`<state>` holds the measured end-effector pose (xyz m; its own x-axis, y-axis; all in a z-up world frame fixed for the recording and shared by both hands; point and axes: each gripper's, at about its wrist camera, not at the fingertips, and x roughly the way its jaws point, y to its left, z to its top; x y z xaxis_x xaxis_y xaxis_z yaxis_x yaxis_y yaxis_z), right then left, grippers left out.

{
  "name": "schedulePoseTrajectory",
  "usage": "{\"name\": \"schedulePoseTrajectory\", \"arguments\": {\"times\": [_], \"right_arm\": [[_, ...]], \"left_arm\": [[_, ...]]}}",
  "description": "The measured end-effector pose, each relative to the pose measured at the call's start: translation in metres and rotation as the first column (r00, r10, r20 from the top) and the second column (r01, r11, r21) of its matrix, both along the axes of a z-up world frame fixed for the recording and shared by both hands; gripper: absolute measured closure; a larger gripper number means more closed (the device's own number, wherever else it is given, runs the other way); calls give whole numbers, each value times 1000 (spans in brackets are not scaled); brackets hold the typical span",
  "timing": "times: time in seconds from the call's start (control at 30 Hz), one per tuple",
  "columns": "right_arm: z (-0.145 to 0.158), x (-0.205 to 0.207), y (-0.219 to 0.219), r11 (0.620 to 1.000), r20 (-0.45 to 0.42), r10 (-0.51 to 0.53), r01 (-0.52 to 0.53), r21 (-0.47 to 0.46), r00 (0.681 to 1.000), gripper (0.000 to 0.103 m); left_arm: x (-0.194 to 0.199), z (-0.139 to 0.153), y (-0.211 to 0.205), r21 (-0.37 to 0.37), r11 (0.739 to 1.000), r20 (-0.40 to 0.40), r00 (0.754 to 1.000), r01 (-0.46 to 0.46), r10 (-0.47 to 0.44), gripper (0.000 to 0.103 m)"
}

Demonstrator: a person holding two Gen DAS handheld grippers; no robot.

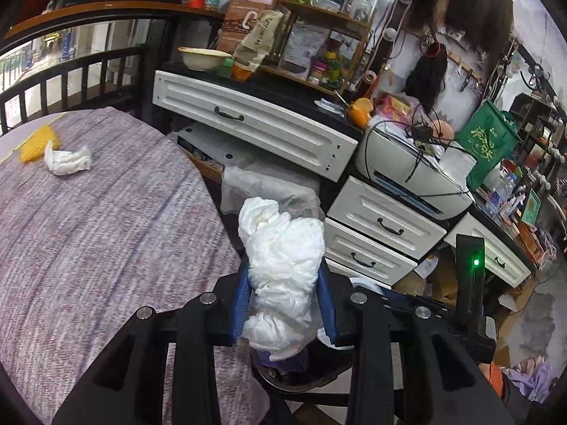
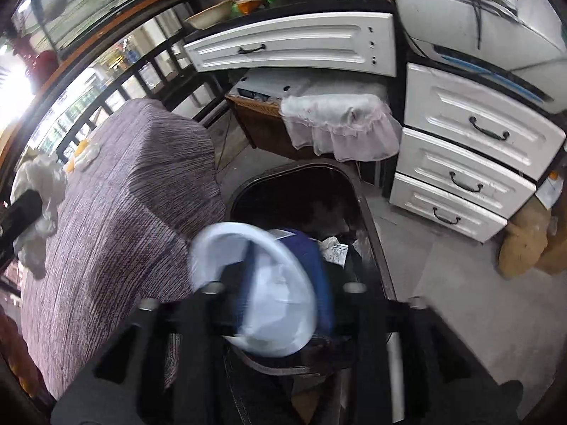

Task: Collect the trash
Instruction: 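Carry the cup and tissue over the bin and release the cup from the right tool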

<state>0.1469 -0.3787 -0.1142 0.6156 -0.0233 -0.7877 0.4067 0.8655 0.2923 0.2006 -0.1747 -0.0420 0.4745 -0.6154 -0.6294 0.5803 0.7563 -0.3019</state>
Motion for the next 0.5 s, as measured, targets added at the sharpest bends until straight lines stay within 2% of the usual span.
{"name": "schedulePoseTrajectory", "arguments": {"times": [0.07,0.2,0.27,0.5], "right_arm": [[7,-5,-3,999,34,-33,34,-20,999,50],[20,-19,-16,989,120,-138,144,-44,983,42],[25,-25,-19,979,155,-183,194,-58,971,32],[39,-42,-22,954,275,-250,285,-94,928,25]], "left_arm": [[-2,-3,-7,10,1000,-3,1000,16,-16,69],[-6,-11,-24,29,998,-16,998,57,-57,69],[-9,-16,-32,39,996,-22,997,78,-78,69],[-19,-33,-56,80,988,-40,991,133,-130,69]]}}
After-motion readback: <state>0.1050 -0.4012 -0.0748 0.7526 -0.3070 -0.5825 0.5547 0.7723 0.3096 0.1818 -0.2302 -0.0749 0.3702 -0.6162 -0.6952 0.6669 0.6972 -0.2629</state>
